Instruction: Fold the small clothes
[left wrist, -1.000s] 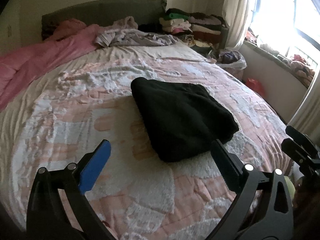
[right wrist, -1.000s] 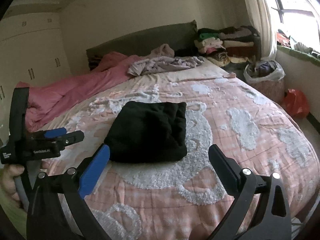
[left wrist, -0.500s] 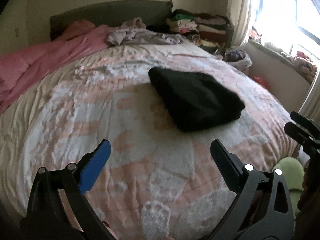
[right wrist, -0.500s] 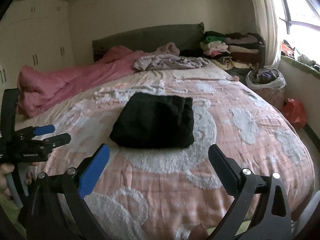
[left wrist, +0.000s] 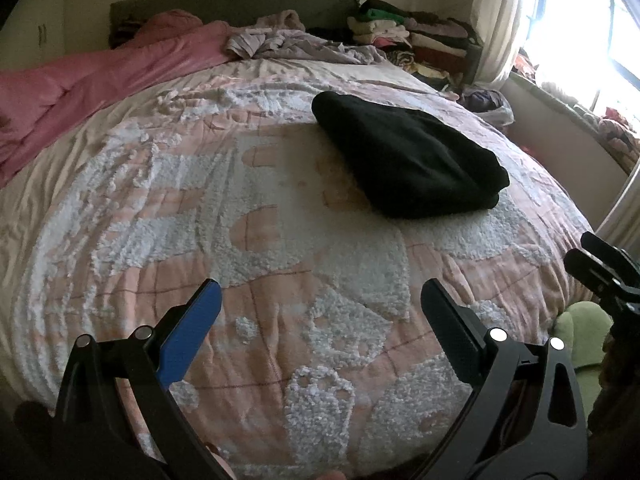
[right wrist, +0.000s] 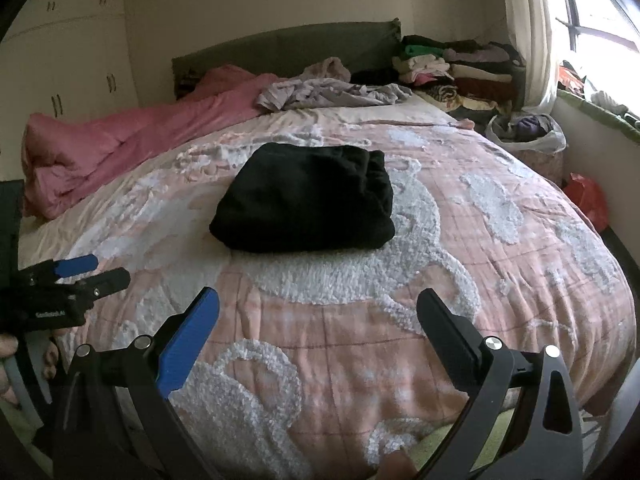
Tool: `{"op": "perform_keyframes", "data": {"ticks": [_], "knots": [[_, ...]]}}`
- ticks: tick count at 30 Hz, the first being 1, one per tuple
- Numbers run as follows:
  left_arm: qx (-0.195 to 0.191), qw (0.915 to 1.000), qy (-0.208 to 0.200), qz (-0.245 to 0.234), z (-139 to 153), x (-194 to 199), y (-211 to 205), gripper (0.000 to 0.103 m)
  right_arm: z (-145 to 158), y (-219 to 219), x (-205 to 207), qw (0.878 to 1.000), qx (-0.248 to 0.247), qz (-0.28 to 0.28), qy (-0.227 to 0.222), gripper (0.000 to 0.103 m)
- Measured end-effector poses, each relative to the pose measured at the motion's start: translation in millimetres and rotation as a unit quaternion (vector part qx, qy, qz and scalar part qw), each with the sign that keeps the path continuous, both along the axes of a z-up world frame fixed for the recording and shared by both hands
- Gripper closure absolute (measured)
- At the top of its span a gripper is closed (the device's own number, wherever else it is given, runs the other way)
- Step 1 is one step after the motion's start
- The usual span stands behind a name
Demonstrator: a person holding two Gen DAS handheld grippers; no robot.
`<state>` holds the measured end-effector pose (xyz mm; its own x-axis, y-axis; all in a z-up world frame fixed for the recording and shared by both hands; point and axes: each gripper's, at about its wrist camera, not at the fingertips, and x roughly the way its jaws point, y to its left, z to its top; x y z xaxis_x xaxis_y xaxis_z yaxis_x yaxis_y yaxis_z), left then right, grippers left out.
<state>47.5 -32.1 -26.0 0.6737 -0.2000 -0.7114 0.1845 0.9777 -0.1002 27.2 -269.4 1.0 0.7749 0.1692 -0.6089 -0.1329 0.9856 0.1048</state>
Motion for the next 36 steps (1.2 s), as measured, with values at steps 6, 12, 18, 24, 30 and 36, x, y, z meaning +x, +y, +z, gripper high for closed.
{"op": "perform_keyframes", "data": {"ticks": [6,12,18,24,30,36], "knots": [[0.000,1.0000,-0.005,0.003,0.9,-1.0,0.0,0.010,1.2,-1.0,0.0,1.000,0.000,0.004,0.002,0.005],[0.000,1.0000,-0.005,0.003,1.6,-1.9,0.1,0.010,1.0,-0.2,0.7,1.000,0.001,0.006,0.003,0.005],[0.000,1.0000,-0.005,0.003,2.7,-1.7,0.8,0.010,0.9,0.7,0.2,1.000,0.002,0.005,0.003,0.005],[0.001,1.0000,-0.006,0.005,4.1,-1.9,1.8,0.010,1.3,1.6,-1.5,1.000,0.001,0.004,0.002,0.005],[0.002,1.0000,-0.006,0.007,6.1,-1.3,3.5,0.010,1.8,1.7,-2.7,1.000,0.002,0.003,0.002,0.005],[0.003,0.9999,-0.007,0.009,7.7,-1.3,5.2,0.010,2.1,1.5,-2.8,1.000,0.001,0.003,0.001,0.005]]}}
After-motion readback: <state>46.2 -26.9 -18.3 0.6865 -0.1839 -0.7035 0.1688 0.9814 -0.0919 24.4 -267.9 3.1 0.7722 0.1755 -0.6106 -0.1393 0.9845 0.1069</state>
